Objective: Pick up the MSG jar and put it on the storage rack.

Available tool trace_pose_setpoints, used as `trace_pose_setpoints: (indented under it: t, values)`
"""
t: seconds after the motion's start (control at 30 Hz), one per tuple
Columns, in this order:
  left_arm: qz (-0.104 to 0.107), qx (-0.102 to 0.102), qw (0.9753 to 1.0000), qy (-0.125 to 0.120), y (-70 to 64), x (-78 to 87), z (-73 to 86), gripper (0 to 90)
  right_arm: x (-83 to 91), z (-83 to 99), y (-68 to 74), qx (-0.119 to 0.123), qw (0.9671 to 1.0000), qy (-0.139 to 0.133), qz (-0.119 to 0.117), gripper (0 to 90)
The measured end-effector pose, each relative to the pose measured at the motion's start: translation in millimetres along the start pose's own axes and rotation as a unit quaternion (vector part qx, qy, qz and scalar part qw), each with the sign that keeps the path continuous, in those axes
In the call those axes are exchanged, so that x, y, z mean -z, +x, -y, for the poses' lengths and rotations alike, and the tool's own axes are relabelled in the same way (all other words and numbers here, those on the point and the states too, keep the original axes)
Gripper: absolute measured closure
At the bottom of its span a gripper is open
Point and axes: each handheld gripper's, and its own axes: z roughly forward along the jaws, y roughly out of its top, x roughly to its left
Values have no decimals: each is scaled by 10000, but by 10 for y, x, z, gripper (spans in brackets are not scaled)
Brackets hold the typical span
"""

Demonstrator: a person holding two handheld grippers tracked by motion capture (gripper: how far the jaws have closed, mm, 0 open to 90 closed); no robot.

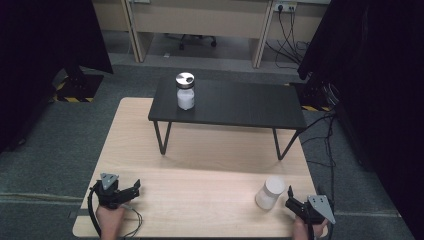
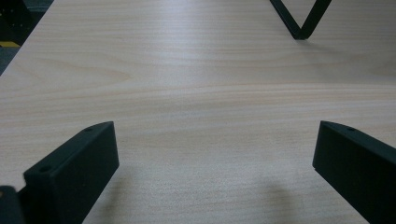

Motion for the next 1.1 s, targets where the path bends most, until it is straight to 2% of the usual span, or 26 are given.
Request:
trace_pose_setpoints:
  t: [0.13, 0.3, 0.43, 0.57, 0.87, 1.1]
  values:
    - [10, -1, 10000, -4, 3, 0, 0, 0, 4, 7, -22, -48, 10000, -30, -46, 6]
    - [25, 4, 10000, -14, 12, 4, 4, 0, 22, 31, -91, -245, 9995, -117, -172, 6]
    - [52, 49, 10000, -35, 26, 8, 11, 0, 31, 34, -109, -246, 9994, -141, -223, 6]
    - [74, 53, 10000, -39, 32, 8, 13, 0, 59, 35, -135, -404, 9986, -147, -314, 6]
    - [95, 133, 9998, -89, 54, 18, 31, 0, 215, 51, -91, -256, 9986, -119, -456, 6]
    - [101, 139, 9998, -107, 57, 21, 38, 0, 313, 82, -112, -379, 9965, -227, -703, 5]
